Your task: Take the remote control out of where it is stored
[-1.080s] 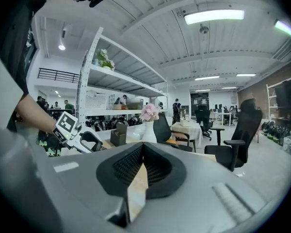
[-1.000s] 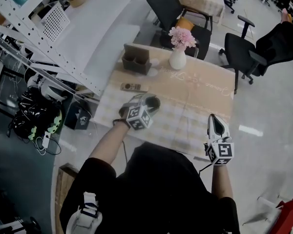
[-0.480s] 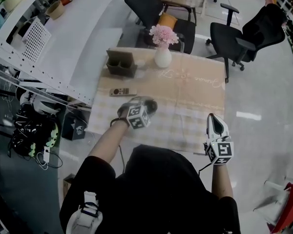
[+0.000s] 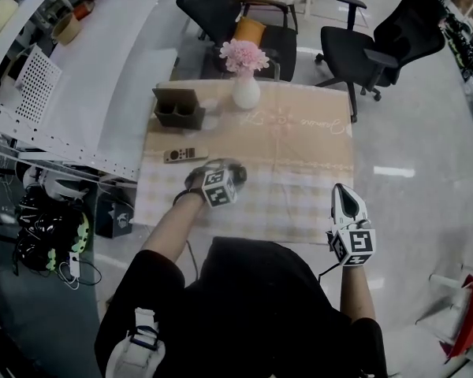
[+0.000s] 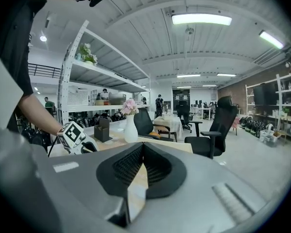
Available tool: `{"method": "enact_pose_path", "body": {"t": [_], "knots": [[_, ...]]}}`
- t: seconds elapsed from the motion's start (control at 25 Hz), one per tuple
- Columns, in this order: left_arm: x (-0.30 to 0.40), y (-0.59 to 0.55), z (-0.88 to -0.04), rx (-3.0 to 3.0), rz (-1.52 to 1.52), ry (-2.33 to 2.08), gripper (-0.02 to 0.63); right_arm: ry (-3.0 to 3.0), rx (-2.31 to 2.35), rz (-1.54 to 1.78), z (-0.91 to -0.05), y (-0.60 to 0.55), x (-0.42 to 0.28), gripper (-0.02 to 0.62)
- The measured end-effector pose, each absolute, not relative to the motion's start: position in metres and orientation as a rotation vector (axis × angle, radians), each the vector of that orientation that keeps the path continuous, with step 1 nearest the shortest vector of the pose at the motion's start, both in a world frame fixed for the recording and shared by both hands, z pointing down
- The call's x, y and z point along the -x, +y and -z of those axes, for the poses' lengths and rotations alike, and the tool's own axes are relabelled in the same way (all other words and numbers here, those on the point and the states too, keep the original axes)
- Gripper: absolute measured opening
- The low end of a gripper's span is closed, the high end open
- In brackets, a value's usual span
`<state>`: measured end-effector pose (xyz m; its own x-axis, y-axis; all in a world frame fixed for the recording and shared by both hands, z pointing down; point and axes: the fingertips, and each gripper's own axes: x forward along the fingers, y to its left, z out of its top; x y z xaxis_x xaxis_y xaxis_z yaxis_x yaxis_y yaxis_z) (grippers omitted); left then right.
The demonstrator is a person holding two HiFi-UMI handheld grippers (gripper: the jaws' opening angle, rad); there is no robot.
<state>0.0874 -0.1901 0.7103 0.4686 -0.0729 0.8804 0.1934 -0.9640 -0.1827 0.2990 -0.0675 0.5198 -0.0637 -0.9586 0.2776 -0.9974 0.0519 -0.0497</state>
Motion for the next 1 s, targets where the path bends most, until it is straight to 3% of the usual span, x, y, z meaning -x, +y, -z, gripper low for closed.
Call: {"method": "enact_pose_path", "body": {"t": [0.72, 0.84, 1.0], "knots": [[-0.084, -0.186, -0.726, 2.515, 1.614, -0.207, 0.242, -2.123, -2.031, -0.363, -0.522, -0.068, -0.297, 0.005], [-0.08, -0.185, -0.725, 2.514, 1.622, -0.192, 0.288, -2.142, -2.01, -0.351, -0.52, -0.071, -0.292, 0.005], [-0.083, -0.189, -0.712, 2.542, 1.574, -0.13, 0.299, -2.166, -1.989, -0.322, -0.514, -0.075, -0.292, 0.005]]}}
